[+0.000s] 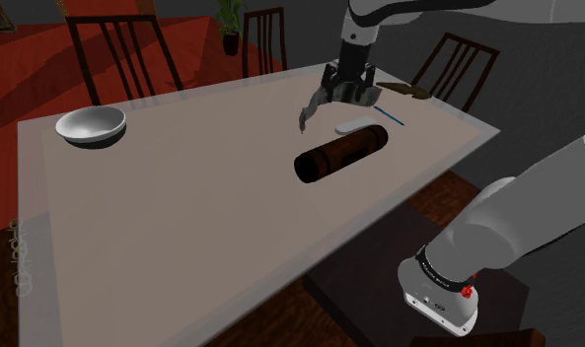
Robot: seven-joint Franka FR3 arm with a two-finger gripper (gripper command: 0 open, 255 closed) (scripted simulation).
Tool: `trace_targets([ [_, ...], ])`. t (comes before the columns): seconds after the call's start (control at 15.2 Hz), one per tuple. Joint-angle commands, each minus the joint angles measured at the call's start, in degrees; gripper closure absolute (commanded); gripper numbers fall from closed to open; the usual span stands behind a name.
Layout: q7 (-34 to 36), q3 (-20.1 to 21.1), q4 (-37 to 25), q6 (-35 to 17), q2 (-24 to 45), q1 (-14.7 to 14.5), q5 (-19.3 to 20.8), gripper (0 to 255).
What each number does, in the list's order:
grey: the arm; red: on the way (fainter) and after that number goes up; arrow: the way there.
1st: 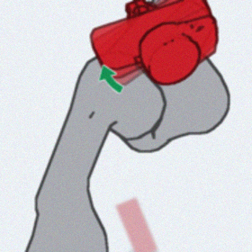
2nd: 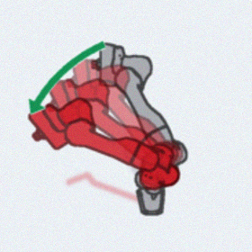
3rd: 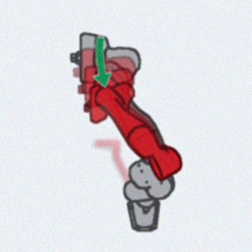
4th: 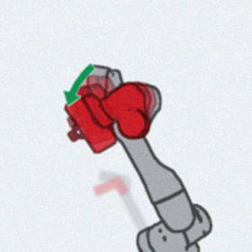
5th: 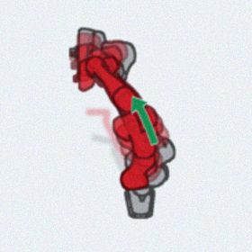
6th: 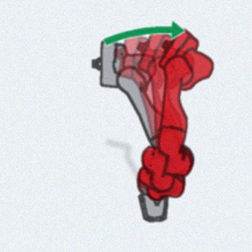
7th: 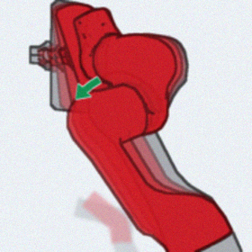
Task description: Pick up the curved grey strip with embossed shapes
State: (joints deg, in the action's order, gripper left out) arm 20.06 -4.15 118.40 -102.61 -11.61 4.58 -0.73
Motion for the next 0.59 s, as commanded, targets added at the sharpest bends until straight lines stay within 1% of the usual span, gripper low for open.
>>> trace_targets([
  [0.0, 1.71, -0.58, -2.75, -1.87, 3.77, 0.59, -0.89, 0],
  [0.53, 7.16, -3.27, -16.39, -6.15, 18.64, 3.27, -5.3, 0],
])
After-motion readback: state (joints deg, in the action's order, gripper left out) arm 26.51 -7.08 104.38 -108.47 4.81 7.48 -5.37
